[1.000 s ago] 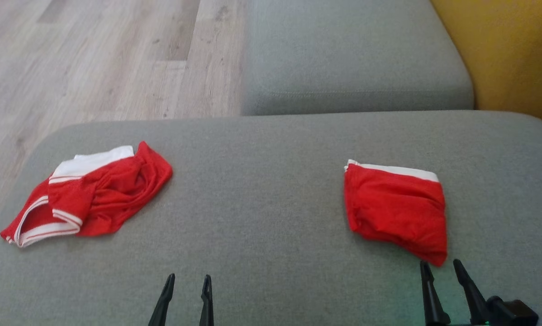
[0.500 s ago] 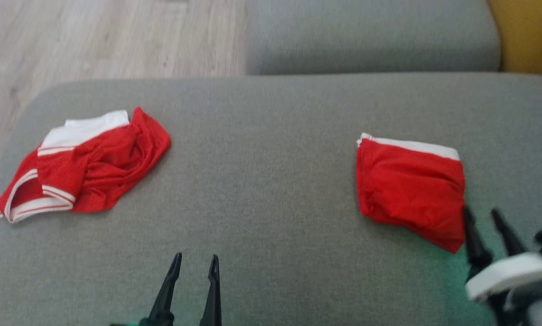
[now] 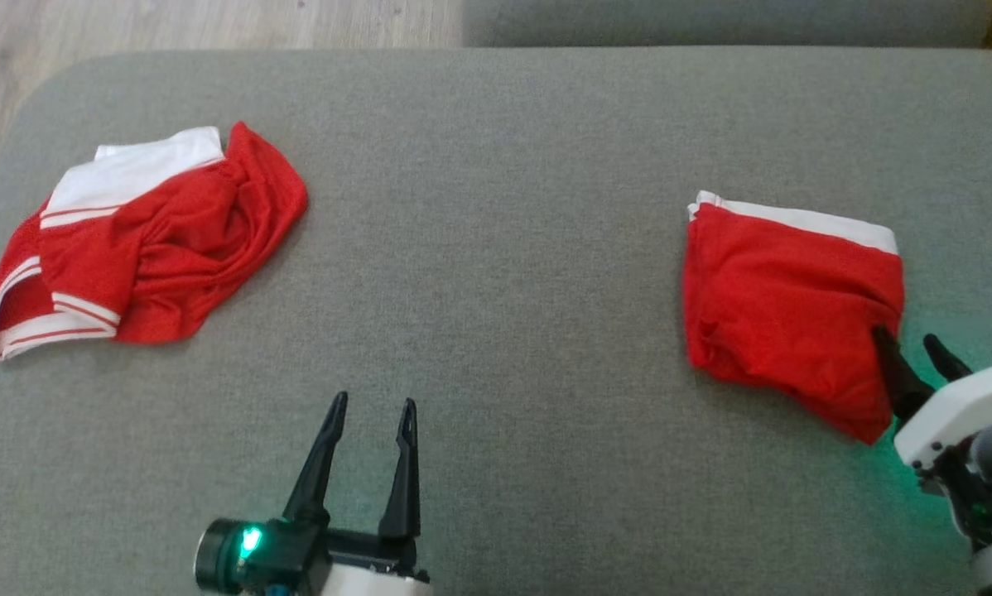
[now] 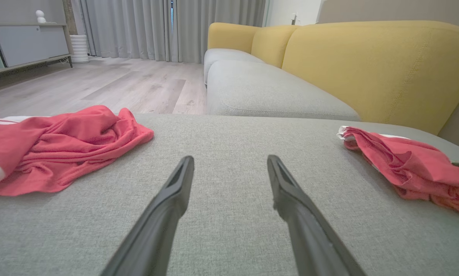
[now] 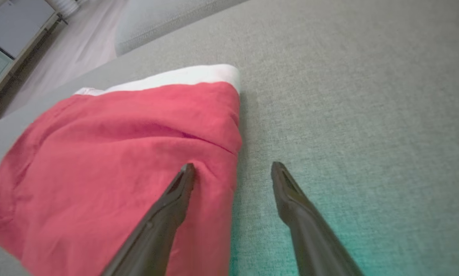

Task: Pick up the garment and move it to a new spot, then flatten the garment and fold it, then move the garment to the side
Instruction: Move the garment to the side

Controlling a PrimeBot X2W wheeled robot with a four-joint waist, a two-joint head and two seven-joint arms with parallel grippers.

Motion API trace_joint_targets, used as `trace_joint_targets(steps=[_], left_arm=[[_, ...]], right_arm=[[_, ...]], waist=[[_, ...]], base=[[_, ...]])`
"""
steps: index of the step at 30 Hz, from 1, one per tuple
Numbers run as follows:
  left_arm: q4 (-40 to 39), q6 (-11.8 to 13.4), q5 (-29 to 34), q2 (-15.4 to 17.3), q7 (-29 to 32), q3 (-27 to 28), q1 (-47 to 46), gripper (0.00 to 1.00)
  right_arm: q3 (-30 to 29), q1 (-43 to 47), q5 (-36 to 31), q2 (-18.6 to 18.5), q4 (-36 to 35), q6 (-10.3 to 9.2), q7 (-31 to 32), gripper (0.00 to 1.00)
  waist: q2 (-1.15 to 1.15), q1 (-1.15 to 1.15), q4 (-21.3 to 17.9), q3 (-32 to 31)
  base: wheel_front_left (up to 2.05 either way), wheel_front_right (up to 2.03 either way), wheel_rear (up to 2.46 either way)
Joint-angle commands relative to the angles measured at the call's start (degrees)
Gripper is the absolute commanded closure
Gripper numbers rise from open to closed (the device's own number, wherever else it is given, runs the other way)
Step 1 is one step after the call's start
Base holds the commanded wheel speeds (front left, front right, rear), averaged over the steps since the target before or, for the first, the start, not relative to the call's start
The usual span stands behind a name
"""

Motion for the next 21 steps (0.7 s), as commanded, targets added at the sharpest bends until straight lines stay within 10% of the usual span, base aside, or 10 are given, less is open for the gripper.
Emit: trace_joint_targets(steps=[1,3,5,6,21], left_arm=[[-1.75,0.66,-0.5,-0.29,-0.37,1.08,-2.36,0.0],[-1.68,0.85,-0.63,-0.29,-0.37,1.09,-2.78,0.0],[-1.55,0.95,-0.79,-0.29,-0.37,1.0,-3.23,0.0],[-1.55,1.0,-0.84,-0.29,-0.37,0.97,-3.43,0.0],[-3.93,0.3,-0.65,-0.29,-0.37,2.83,-7.46,0.0]], right_arm=[[1.58,-2.02,-0.66,-1.05,-0.65,-0.05,0.47,0.0],[2.56,-2.49,-0.84,-0.61,0.52,-0.05,1.32,0.0],[3.66,-2.83,-0.98,-0.51,1.33,-0.05,1.75,0.53],[4.31,-2.91,-1.05,-0.61,1.48,-0.05,1.84,1.0],[0.55,-6.97,-10.83,-15.92,-5.32,-0.05,-0.18,1.0]], waist=[[0.0,-0.01,0.03,0.92],[0.0,-0.01,-0.05,1.49],[0.0,-0.01,-0.13,2.04],[0.0,-0.01,-0.2,2.25],[0.0,-0.01,-6.4,11.37]], base=[[0.0,0.0,0.0],[0.0,0.0,0.0],[0.0,0.0,0.0],[0.0,0.0,0.0],[0.0,0.0,0.0]])
